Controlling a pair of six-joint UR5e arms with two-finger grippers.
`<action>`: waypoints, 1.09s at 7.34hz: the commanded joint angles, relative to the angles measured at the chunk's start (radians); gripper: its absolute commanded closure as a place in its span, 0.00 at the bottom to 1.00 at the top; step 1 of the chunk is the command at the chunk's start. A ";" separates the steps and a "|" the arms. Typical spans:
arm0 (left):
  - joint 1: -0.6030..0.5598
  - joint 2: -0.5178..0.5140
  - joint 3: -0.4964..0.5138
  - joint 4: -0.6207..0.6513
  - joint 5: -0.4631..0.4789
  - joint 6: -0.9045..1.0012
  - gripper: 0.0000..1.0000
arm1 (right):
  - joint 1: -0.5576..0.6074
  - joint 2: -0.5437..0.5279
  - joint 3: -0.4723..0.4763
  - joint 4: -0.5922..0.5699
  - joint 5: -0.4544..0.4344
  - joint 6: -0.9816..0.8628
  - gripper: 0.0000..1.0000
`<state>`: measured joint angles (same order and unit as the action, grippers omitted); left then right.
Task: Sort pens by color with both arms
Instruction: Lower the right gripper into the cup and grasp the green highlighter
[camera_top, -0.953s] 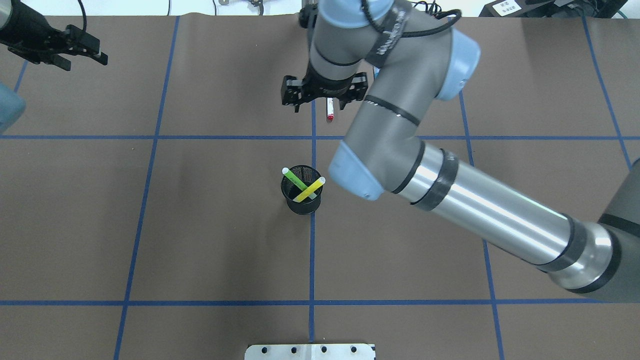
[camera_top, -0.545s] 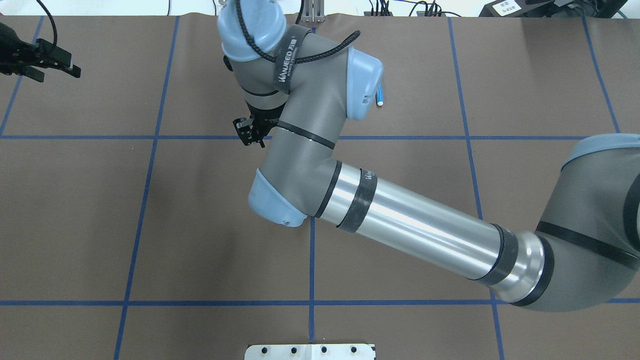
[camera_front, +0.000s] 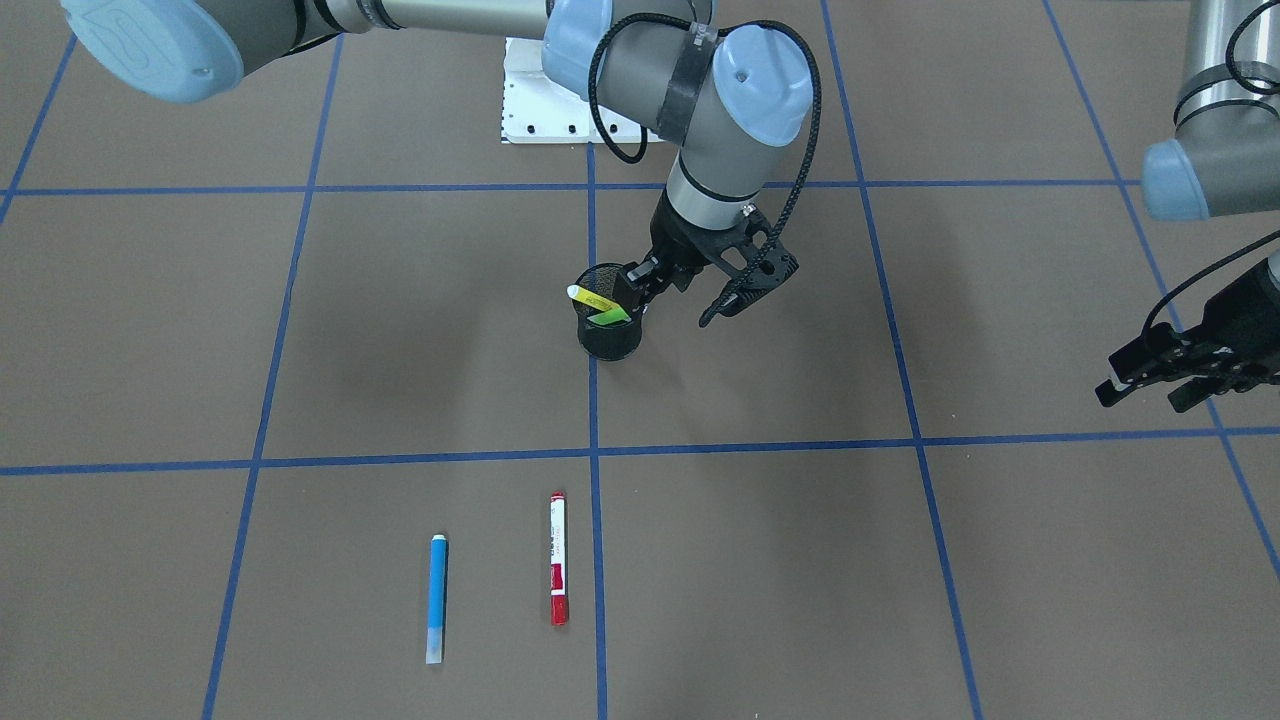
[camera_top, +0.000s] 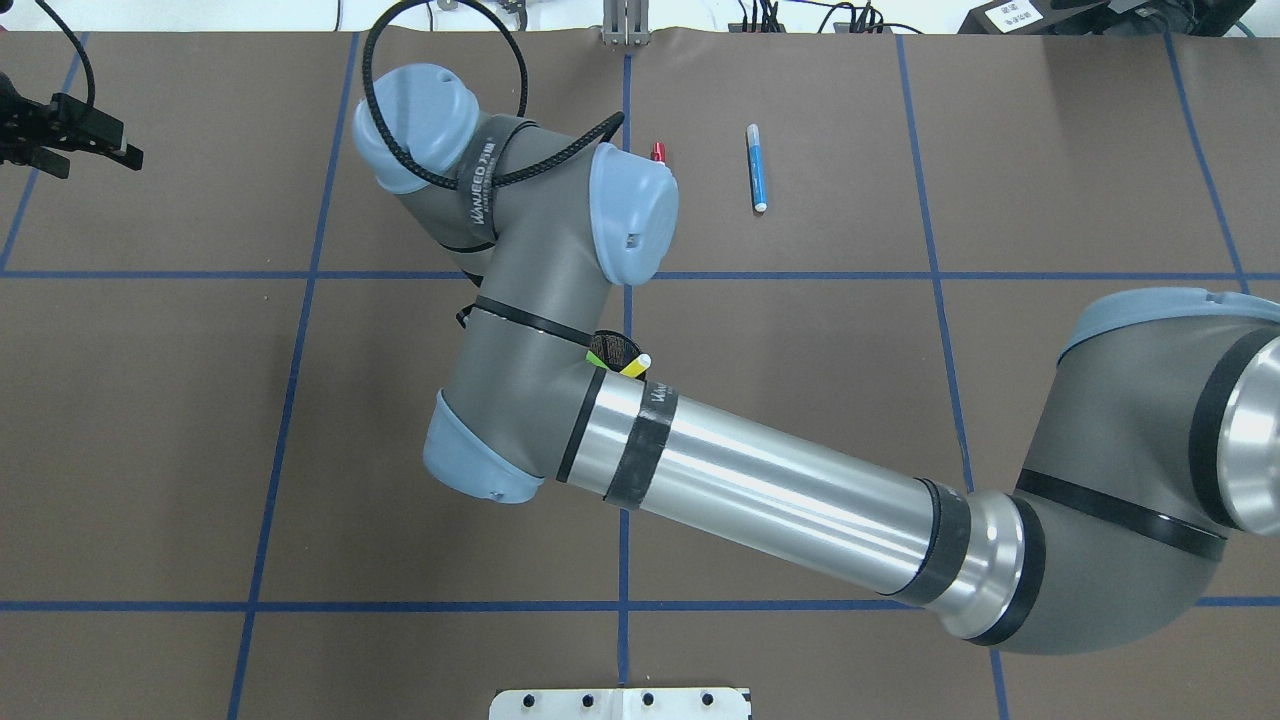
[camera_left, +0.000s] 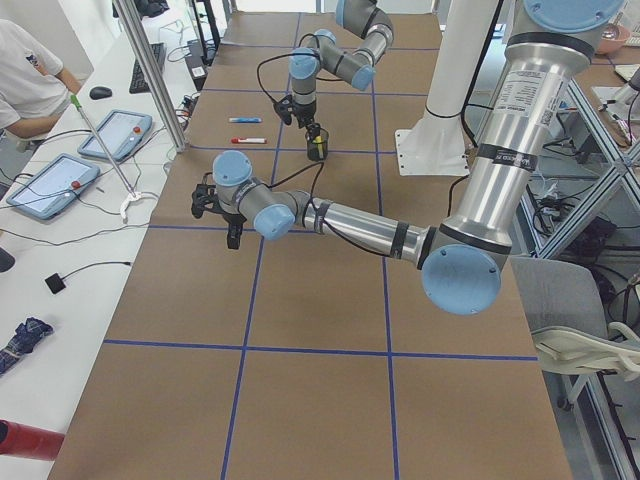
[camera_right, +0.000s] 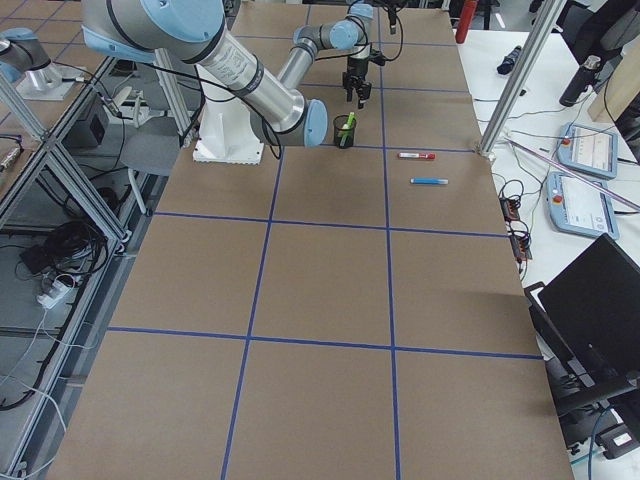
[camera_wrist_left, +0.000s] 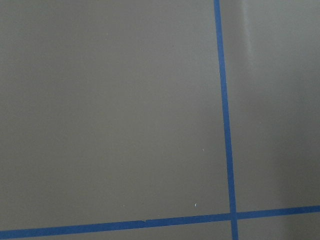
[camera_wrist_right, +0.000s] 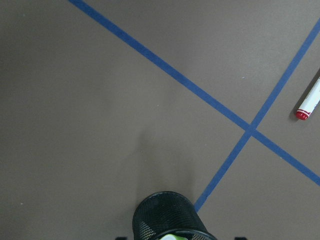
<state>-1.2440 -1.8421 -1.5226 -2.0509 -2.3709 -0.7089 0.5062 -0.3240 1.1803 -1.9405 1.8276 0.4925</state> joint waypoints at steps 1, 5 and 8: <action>0.000 0.003 -0.007 0.000 0.001 -0.003 0.01 | -0.017 0.031 -0.059 -0.032 -0.036 -0.023 0.30; 0.001 0.001 -0.010 -0.002 0.002 -0.012 0.01 | -0.034 -0.003 -0.044 -0.034 -0.080 -0.086 0.41; 0.001 0.001 -0.017 -0.002 0.004 -0.015 0.01 | -0.038 -0.003 -0.044 -0.034 -0.085 -0.086 0.84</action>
<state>-1.2426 -1.8407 -1.5372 -2.0525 -2.3675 -0.7232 0.4696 -0.3273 1.1365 -1.9742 1.7447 0.4073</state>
